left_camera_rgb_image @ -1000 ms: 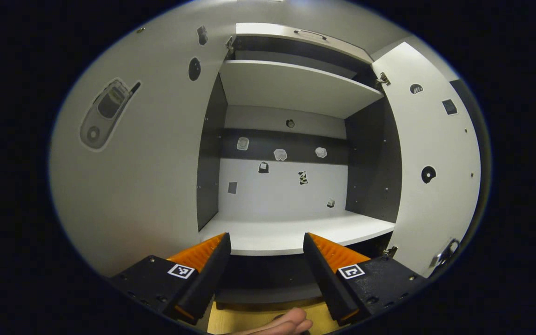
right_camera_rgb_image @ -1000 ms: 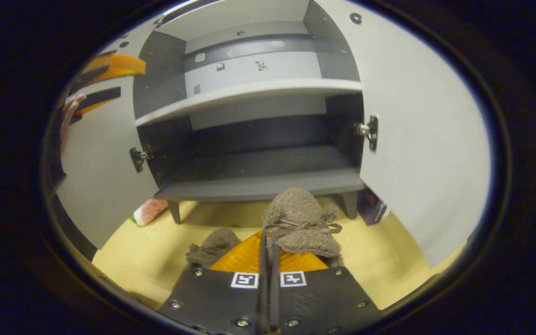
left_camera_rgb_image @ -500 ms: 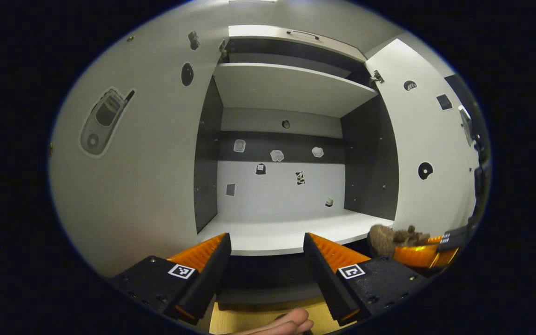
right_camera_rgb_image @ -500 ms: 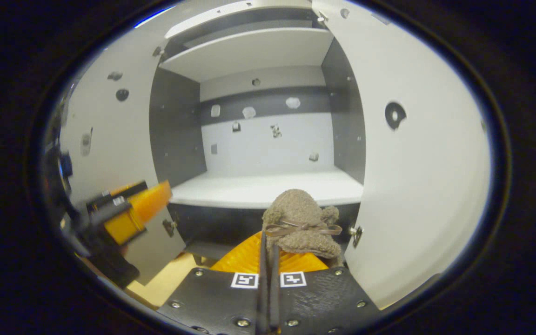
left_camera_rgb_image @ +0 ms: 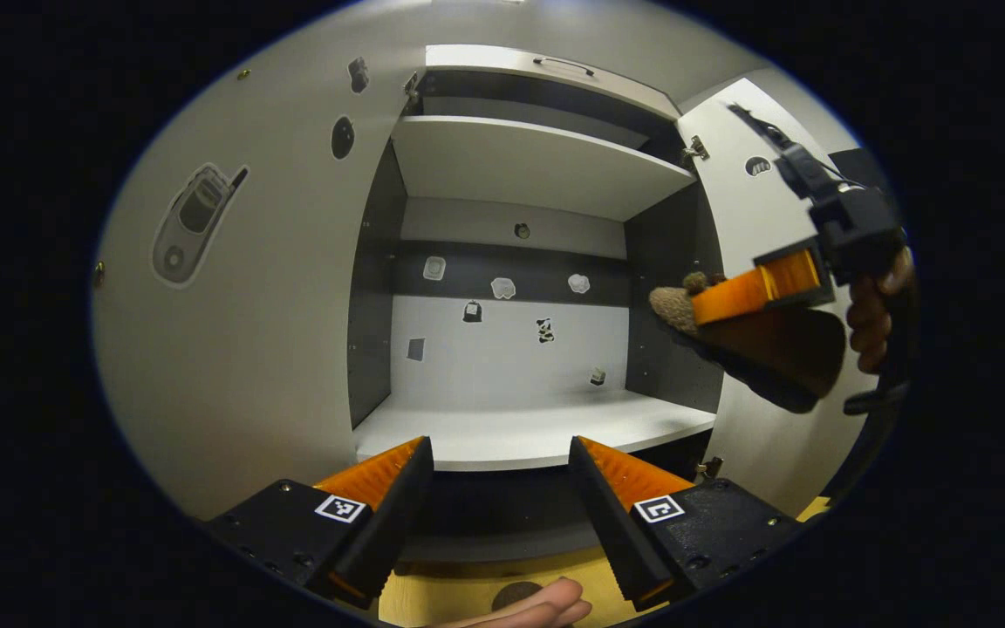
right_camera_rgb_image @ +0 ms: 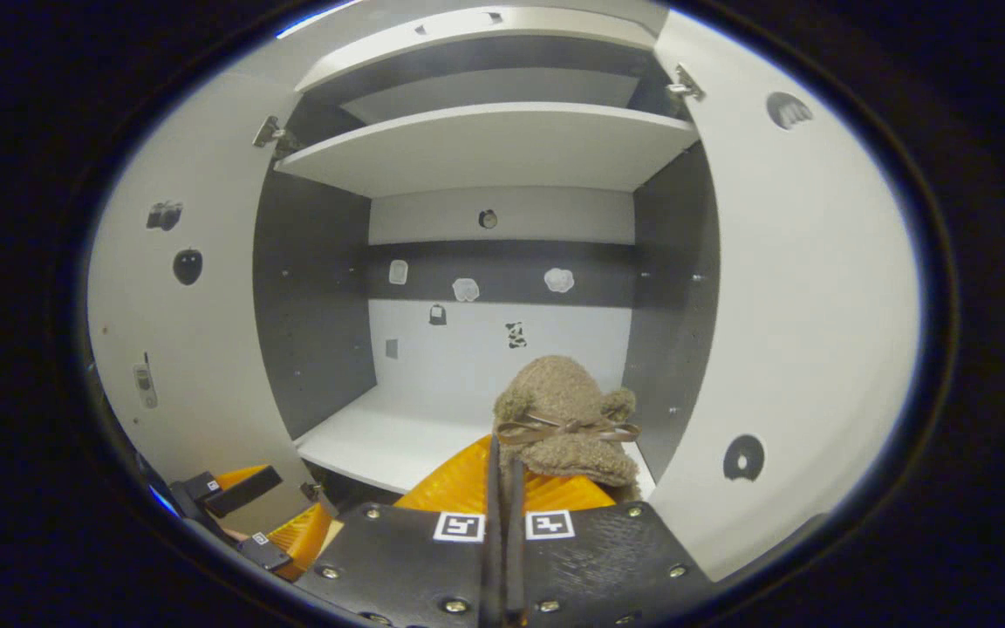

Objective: Grab one shoe with the right hand and put it into the shoe cabinet, grab the other shoe with the left hand and put it into the shoe cabinet; then close the right door with the right hand and the left door with the left hand.

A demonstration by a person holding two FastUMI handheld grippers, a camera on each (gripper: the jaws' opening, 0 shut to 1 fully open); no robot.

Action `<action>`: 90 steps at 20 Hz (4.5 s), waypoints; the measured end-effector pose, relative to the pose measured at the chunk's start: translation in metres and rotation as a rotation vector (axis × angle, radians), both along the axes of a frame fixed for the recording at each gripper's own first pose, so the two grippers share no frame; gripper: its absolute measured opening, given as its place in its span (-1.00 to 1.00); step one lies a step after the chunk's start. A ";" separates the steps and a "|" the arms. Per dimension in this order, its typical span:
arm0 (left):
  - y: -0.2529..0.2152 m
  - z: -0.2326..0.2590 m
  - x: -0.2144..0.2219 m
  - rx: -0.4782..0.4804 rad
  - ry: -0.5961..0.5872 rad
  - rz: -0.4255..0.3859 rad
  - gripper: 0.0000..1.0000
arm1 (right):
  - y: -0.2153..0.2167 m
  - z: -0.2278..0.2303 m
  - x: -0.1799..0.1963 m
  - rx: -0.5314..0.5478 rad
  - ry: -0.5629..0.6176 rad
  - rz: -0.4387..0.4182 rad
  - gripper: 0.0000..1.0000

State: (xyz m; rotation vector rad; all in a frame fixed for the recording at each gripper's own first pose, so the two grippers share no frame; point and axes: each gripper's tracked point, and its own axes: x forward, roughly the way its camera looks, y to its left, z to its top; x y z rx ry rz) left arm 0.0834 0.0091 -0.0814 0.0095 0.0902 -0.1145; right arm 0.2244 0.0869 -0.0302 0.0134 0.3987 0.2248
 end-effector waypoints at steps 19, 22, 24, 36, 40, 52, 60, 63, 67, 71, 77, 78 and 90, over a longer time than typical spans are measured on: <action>0.002 -0.004 0.003 0.025 -0.004 0.017 0.92 | 0.007 -0.176 0.165 -0.409 0.363 -0.060 -0.81; 0.001 -0.009 0.005 0.030 0.015 0.027 0.92 | 0.004 -0.180 0.163 -0.436 0.393 -0.078 -0.79; -0.001 -0.011 0.005 0.030 0.025 0.021 0.92 | 0.000 -0.188 0.157 -0.424 0.426 -0.072 -0.55; 0.005 -0.013 -0.001 0.041 0.032 0.082 0.92 | 0.012 -0.067 0.086 -0.270 0.193 0.004 0.96; -0.003 -0.025 -0.010 0.051 0.070 0.082 0.92 | 0.002 -0.022 0.036 -0.229 0.044 -0.027 0.96; -0.007 -0.146 -0.064 0.086 0.275 0.042 0.94 | -0.019 -0.014 -0.104 -0.052 -0.259 -0.084 0.94; 0.014 -0.256 -0.097 0.034 0.498 0.049 0.94 | -0.019 -0.037 -0.160 0.008 -0.338 -0.140 0.95; 0.015 -0.298 -0.112 0.019 0.637 0.031 0.94 | -0.020 -0.041 -0.178 0.030 -0.373 -0.146 0.96; 0.009 -0.322 -0.121 0.040 0.704 0.004 0.95 | -0.030 -0.048 -0.191 0.036 -0.396 -0.183 0.96; 0.013 -0.347 -0.122 0.047 0.802 0.014 0.77 | -0.035 -0.066 -0.194 0.080 -0.344 -0.193 0.96; 0.013 -0.359 -0.116 0.026 0.799 0.007 -0.51 | -0.018 -0.077 -0.198 0.107 -0.314 -0.123 0.96; 0.011 -0.358 -0.118 0.022 0.803 0.001 -0.87 | -0.014 -0.080 -0.199 0.114 -0.305 -0.108 0.96; 0.009 -0.202 -0.093 0.064 0.448 0.040 -0.98 | -0.041 -0.069 -0.201 0.069 -0.345 -0.154 0.96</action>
